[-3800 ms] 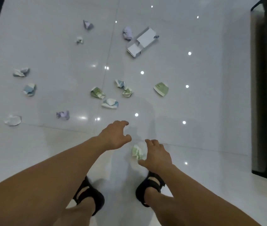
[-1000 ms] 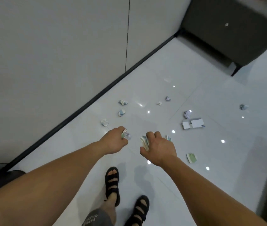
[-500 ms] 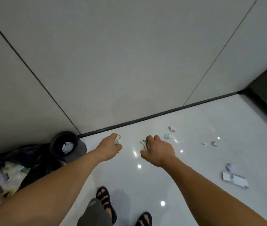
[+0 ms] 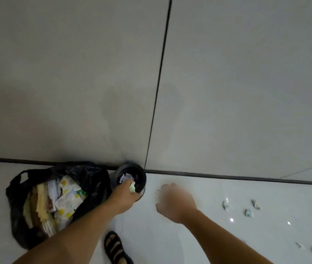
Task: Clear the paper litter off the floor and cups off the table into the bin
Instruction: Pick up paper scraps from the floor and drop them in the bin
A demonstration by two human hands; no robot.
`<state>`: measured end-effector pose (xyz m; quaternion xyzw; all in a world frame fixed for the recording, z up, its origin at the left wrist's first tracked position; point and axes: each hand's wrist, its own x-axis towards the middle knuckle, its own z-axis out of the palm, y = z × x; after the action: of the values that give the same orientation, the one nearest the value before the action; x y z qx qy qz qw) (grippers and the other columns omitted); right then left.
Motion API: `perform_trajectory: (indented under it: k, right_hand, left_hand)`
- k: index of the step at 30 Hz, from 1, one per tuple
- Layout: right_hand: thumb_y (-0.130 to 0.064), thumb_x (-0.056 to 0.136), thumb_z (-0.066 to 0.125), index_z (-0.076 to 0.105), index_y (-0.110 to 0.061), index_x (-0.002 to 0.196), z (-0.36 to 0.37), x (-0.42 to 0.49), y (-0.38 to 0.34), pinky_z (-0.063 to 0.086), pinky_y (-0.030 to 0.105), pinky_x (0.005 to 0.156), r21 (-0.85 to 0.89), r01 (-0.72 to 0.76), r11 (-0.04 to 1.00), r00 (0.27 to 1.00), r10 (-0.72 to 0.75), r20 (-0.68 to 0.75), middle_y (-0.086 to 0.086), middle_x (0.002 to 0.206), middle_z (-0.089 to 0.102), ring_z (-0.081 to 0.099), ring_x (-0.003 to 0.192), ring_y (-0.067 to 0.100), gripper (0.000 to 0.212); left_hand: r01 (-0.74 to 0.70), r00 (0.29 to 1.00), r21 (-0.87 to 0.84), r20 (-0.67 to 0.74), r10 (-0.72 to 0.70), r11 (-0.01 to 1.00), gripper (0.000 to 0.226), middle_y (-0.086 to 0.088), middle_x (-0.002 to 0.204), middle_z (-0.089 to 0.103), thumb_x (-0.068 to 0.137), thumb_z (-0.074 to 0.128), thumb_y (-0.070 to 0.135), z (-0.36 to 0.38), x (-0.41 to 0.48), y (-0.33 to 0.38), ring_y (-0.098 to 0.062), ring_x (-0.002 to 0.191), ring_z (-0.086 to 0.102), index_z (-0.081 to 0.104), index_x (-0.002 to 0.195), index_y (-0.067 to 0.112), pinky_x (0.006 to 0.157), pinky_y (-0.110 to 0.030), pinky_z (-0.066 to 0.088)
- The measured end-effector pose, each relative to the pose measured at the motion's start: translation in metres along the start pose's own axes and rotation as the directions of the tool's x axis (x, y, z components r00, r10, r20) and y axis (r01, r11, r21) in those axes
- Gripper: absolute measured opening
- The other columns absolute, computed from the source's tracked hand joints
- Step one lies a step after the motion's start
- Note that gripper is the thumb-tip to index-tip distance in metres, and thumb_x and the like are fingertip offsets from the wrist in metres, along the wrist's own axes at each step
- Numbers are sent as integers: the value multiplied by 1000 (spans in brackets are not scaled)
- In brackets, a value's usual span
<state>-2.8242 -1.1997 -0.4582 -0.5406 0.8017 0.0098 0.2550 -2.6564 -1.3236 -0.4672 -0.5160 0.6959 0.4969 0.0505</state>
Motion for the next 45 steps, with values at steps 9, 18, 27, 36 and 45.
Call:
perform_trajectory:
  k: [9,18,27,36,45]
  right_hand:
    - [-61,78,52,44,-31,126,94,165,-31,48,27,77,88,-30,996,997,23,76,-5,110,53,51,93,14,57]
    - [-55,83,60,36,-26,139,244,327,-15,48,38,95,111,-52,992,987,34,160,5,131,48,50,118,26,67]
    - [-42,85,64,22,-27,151,242,344,-8,41,39,107,336,-99,937,976,24,218,3,148,35,40,132,26,80]
    - [-41,89,60,23,-28,152,95,235,4,37,33,108,295,-147,944,971,82,223,-1,153,31,34,138,20,74]
    - [-41,90,59,29,-24,151,-35,63,8,35,38,109,312,-351,883,933,357,42,1,155,29,31,139,22,70]
  left_hand:
    - [49,994,42,94,-52,998,29,-8,100,57,89,58,20,-20,152,-92,-23,91,58,49,115,13,77,-30,47]
    - [132,991,-98,49,-127,986,44,-4,110,57,90,61,19,46,309,-201,-16,99,54,47,131,13,80,-23,41]
    - [116,993,-149,22,-114,982,58,-4,133,55,85,65,18,43,320,-201,-24,123,52,44,139,21,101,-37,44]
    - [147,978,108,131,-160,983,58,-9,140,45,89,59,28,-31,211,-102,-23,124,47,39,141,15,102,-32,41]
    - [-246,958,340,228,174,908,65,-9,144,43,86,61,34,-56,106,45,-26,127,46,36,144,17,106,-36,38]
